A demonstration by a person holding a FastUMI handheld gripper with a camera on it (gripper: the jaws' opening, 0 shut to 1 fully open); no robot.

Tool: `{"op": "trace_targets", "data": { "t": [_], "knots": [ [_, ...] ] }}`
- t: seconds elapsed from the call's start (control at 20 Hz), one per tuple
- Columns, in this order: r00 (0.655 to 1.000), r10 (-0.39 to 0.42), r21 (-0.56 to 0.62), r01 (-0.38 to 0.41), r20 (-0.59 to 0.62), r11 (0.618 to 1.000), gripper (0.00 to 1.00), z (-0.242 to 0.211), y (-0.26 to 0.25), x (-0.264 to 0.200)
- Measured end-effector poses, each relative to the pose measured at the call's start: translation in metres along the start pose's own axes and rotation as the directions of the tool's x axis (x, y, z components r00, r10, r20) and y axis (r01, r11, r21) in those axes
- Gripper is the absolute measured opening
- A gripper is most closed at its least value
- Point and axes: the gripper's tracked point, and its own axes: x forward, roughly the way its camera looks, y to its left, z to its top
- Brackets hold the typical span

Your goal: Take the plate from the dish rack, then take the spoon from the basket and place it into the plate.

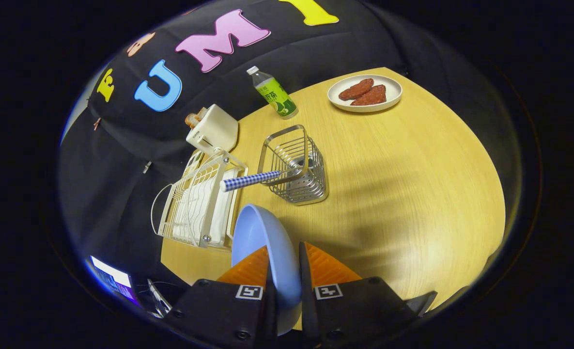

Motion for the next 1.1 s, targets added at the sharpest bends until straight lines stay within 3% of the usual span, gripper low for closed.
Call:
{"op": "trace_targets", "data": {
  "t": [0.5, 0.55, 0.6, 0.7, 0.9, 1.1],
  "knots": [
    [1.000, -0.008, -0.015, 0.008, 0.009, 1.000, 0.29, 0.001, -0.022, 0.021],
    [0.999, -0.019, -0.037, 0.021, 0.033, 0.999, 0.48, 0.006, -0.025, 0.018],
    [0.997, -0.028, -0.086, 0.034, 0.071, 0.996, 0.58, 0.016, -0.027, 0.015],
    [0.988, -0.020, -0.190, 0.049, 0.153, 0.981, 0.99, 0.032, -0.022, 0.007],
    [0.949, 0.057, -0.383, 0.071, 0.312, 0.921, 0.99, 0.065, 0.003, -0.016],
    [0.932, 0.140, -0.526, 0.061, 0.334, 0.848, 0.98, 0.070, 0.031, -0.012]
  ]
}}
